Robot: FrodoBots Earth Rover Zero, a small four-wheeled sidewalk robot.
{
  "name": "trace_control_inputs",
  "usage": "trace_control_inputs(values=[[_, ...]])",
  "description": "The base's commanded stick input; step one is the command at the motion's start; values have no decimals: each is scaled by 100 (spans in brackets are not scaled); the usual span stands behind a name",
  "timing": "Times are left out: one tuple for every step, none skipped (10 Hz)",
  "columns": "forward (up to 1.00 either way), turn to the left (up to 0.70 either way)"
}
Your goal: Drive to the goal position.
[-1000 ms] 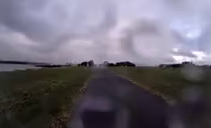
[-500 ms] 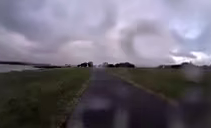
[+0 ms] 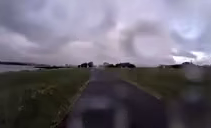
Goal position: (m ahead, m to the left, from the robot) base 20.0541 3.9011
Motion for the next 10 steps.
trace_control_inputs(values=[[70,0],[70,0],[70,0],[70,0],[70,0],[70,0],[70,0],[70,0],[70,0],[70,0]])
